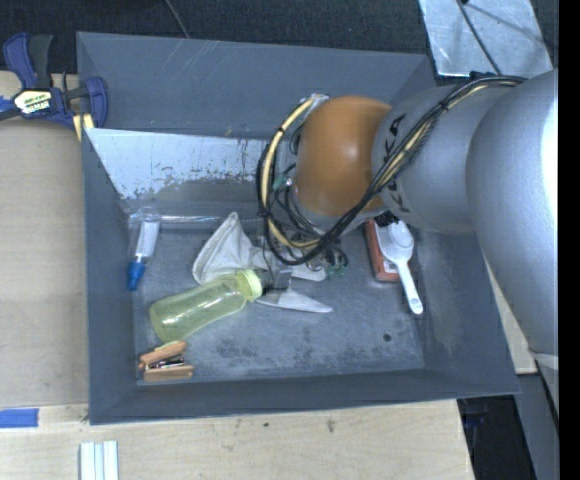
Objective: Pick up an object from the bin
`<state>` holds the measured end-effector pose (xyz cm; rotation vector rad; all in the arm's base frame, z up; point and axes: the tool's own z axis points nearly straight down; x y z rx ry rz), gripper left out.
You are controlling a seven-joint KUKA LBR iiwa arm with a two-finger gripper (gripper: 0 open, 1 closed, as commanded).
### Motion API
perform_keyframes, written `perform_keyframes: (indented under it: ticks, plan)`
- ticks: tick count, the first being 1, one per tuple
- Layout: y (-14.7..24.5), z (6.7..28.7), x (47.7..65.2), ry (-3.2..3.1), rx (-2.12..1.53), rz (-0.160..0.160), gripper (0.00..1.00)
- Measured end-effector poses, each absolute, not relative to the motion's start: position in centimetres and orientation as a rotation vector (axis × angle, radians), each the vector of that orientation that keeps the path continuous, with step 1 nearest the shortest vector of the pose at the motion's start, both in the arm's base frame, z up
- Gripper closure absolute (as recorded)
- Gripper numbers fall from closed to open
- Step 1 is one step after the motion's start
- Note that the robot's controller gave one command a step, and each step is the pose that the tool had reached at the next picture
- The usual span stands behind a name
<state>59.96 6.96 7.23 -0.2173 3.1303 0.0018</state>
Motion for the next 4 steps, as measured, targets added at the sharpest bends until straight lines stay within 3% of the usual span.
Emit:
perform_keyframes:
  ticks: [4]
  plan:
    - [7.79,7.24,60.01,3.132,-0.181,-0.003,1.00]
